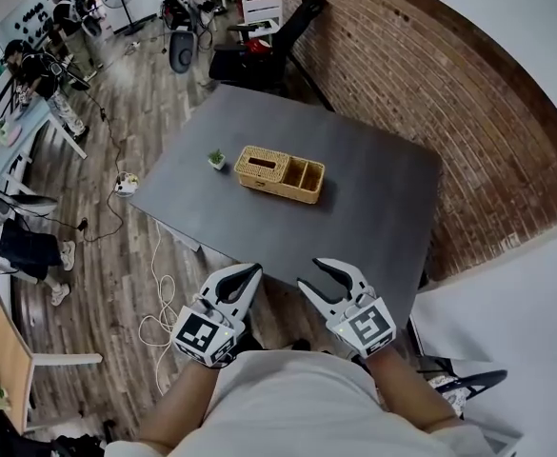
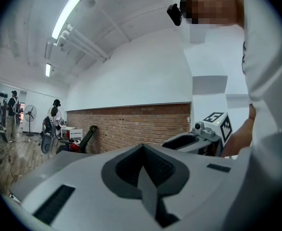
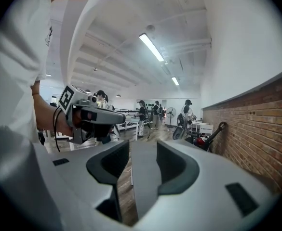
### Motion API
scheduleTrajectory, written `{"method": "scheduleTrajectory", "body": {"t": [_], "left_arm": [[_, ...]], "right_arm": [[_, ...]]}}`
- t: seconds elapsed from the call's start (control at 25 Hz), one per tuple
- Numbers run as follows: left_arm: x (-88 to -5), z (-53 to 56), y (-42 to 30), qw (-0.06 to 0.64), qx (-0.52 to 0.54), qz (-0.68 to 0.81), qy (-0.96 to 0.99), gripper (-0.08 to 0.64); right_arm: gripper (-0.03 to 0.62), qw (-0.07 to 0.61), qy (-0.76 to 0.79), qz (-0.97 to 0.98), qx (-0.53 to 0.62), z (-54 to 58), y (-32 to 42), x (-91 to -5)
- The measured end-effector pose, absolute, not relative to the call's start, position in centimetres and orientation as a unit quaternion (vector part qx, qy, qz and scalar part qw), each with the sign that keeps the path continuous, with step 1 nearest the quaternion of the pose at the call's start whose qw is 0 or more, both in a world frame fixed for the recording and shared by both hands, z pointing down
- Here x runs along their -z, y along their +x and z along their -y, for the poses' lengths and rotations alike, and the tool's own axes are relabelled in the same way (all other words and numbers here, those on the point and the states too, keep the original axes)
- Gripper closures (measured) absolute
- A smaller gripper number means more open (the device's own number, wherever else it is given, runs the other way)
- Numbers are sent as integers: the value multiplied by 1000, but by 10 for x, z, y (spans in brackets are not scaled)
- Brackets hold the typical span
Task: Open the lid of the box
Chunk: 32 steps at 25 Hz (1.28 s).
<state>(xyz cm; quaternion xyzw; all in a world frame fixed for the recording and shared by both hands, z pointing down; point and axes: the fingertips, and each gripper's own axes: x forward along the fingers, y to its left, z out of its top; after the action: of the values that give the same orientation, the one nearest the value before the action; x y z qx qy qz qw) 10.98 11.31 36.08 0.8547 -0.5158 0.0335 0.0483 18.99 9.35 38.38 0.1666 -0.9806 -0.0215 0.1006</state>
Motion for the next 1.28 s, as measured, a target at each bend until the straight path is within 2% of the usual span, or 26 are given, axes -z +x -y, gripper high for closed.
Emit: {"method": "scheduleTrajectory", "body": {"t": [0.28, 1.28], "left_arm": [[-363, -83, 75, 47, -33, 500, 864, 548], [-360, 0, -117, 54, -12, 432, 900, 548]], "right_arm": [[407, 99, 183, 978, 13, -64, 155, -389], [407, 103, 272, 957, -1, 23, -26, -384]]}}
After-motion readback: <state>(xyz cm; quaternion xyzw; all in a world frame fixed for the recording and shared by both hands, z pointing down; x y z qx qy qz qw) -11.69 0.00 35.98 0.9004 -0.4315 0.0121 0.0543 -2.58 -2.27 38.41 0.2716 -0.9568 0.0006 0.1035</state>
